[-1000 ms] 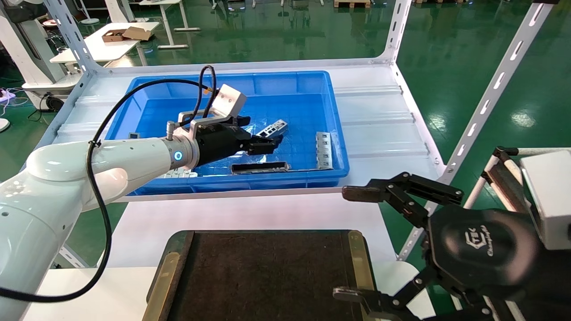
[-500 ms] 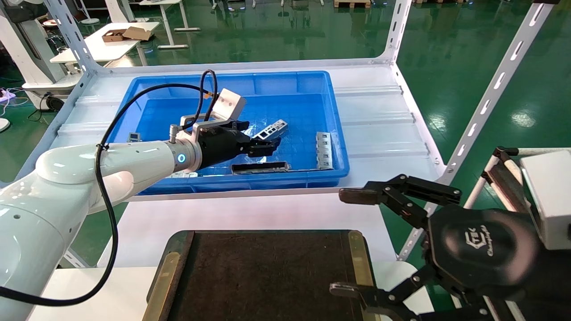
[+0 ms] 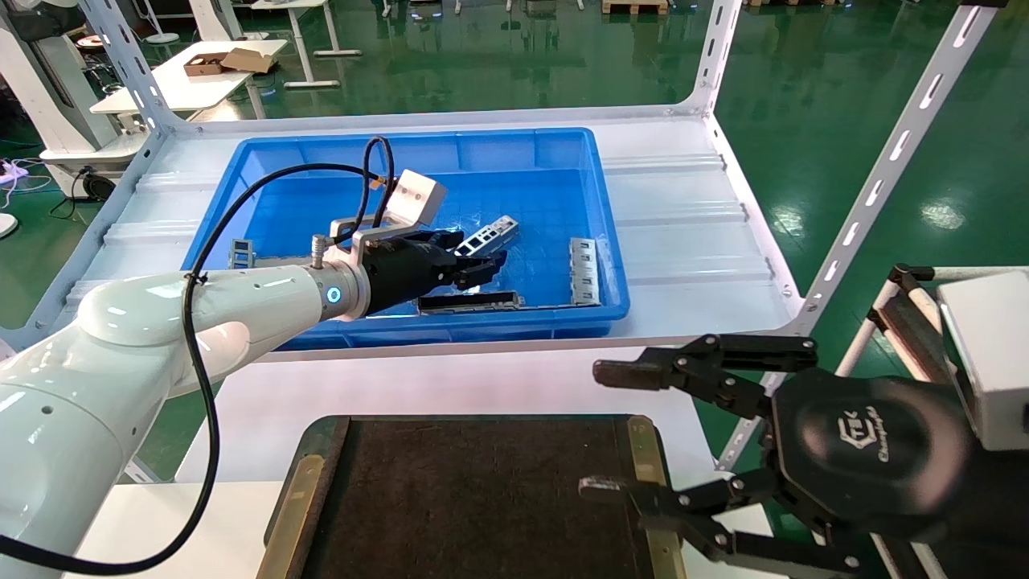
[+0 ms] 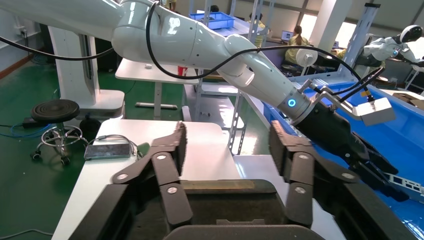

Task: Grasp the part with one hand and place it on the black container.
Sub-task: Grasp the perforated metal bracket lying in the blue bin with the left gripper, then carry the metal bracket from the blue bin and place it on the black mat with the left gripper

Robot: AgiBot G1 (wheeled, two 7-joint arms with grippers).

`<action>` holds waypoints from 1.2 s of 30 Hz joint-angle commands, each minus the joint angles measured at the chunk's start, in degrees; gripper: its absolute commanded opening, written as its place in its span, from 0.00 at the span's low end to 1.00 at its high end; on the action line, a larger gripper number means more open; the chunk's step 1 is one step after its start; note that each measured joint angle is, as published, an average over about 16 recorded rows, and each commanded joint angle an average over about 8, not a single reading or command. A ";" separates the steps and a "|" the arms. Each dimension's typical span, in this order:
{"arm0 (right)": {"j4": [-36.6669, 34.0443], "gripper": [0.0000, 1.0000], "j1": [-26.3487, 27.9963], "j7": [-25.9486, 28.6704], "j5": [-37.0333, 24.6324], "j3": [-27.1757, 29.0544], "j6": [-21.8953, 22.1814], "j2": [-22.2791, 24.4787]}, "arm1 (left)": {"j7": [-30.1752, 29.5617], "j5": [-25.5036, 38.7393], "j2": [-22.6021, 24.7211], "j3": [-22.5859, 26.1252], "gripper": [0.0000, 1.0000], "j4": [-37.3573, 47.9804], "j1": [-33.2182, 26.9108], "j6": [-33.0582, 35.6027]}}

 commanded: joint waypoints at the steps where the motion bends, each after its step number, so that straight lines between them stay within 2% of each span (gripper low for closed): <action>1: 0.00 0.00 0.00 0.00 0.01 -0.01 0.00 0.00 | -0.28 -0.46 -0.01 0.62 0.00 -0.27 0.25 -0.14; 26: 0.00 0.00 0.02 -0.05 0.07 -0.10 0.05 0.04 | -2.99 -6.81 -0.33 5.69 0.00 -0.60 -0.65 -3.76; 36: 0.00 0.00 0.03 -0.07 0.10 -0.14 0.06 0.06 | -1.09 -10.89 -2.03 4.45 0.00 -0.97 -4.12 2.11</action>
